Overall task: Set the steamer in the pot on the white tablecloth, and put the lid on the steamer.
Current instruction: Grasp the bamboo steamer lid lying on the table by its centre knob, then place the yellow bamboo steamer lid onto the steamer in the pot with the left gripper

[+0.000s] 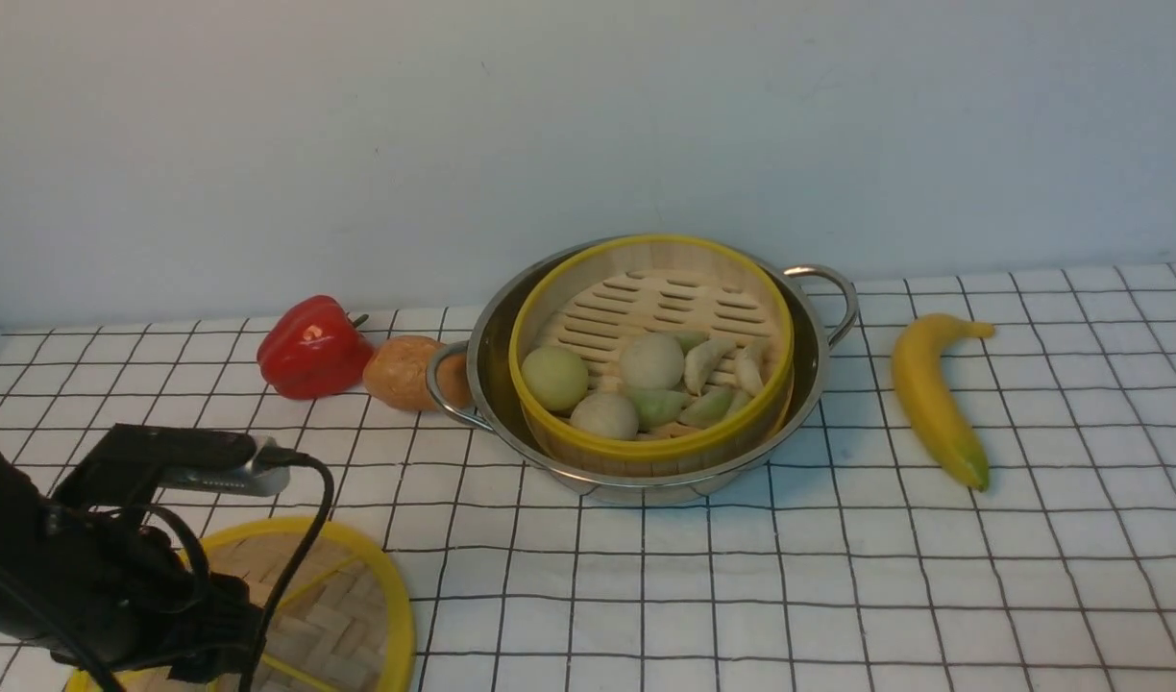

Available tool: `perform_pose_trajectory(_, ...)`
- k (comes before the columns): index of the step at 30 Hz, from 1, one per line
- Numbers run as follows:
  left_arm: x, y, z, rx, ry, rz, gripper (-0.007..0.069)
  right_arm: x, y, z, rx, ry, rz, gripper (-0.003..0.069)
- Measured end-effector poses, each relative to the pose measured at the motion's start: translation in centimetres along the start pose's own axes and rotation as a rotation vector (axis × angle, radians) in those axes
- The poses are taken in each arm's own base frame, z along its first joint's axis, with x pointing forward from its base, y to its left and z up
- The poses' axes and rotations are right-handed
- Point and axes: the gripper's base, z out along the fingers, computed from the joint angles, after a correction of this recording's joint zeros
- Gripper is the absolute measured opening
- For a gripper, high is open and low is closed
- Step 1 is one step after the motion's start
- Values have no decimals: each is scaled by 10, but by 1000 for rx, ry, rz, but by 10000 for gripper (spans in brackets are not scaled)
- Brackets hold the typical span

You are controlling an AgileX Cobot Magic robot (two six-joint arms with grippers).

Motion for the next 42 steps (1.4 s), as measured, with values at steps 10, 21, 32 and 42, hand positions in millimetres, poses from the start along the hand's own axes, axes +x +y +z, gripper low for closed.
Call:
perform_pose_trajectory(10, -7, 6, 20, -14, -9, -25, 375, 0, 0, 0, 0, 1, 0, 240)
perform_pose_trajectory(21, -10, 8, 29, -19, -3, -43, 117, 0, 0, 0, 0, 1, 0, 240)
perform_pose_trajectory(32, -30, 1, -24, 32, 100, 9, 117, 0, 0, 0, 1, 2, 0, 240)
perform_pose_trajectory(42, -96, -30, -130, 31, -137, 183, 117, 0, 0, 0, 1, 2, 0, 240)
